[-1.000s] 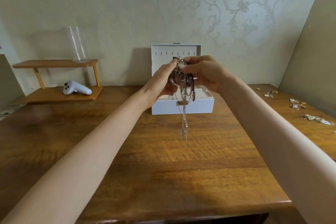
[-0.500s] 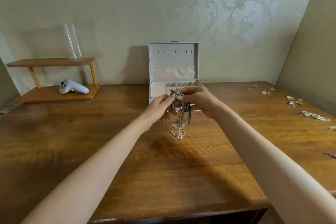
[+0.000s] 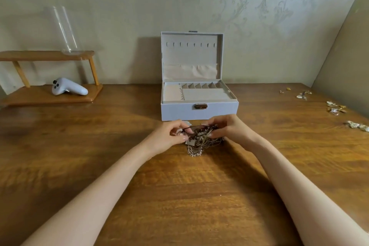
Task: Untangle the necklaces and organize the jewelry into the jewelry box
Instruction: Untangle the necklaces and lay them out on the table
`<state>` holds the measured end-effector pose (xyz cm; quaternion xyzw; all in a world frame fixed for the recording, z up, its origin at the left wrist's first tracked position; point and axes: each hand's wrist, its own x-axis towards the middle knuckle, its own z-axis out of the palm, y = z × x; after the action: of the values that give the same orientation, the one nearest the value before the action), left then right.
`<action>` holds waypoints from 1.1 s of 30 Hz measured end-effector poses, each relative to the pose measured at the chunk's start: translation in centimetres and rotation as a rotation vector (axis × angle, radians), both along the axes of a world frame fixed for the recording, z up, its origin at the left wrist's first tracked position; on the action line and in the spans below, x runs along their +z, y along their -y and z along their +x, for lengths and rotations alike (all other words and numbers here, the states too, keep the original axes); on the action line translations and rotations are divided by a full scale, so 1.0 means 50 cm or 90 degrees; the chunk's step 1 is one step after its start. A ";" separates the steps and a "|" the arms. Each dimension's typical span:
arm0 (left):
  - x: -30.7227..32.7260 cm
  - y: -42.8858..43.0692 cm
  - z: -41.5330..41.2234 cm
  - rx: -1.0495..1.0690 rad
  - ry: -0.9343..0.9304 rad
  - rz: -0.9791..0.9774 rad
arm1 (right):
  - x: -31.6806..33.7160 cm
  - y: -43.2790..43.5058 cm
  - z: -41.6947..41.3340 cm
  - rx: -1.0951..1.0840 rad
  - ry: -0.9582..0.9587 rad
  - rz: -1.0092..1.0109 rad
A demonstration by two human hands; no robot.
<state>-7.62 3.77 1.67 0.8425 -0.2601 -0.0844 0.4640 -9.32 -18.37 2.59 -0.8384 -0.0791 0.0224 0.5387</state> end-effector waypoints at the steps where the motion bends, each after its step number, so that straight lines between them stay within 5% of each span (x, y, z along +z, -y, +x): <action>1: 0.000 -0.002 -0.001 -0.007 0.022 0.031 | 0.001 0.001 -0.002 0.017 0.003 -0.017; 6: 0.005 -0.022 0.002 -0.034 0.067 0.155 | 0.014 0.010 -0.014 0.115 -0.032 -0.059; 13: 0.006 -0.023 0.002 -0.049 0.066 0.169 | 0.022 0.013 -0.026 0.168 -0.037 -0.069; 20: 0.006 -0.023 0.001 -0.023 0.012 0.103 | 0.017 0.017 -0.020 0.145 -0.028 -0.006; 28: 0.007 -0.023 -0.002 0.005 0.066 0.226 | 0.018 0.009 -0.023 0.110 0.011 0.060; 33: 0.016 -0.006 -0.023 0.064 0.139 0.062 | 0.019 -0.006 -0.024 0.100 0.052 0.093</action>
<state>-8.78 4.08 2.48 0.8803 -0.2621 0.0186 0.3949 -10.54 -18.06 3.55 -0.7885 -0.1679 0.0248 0.5911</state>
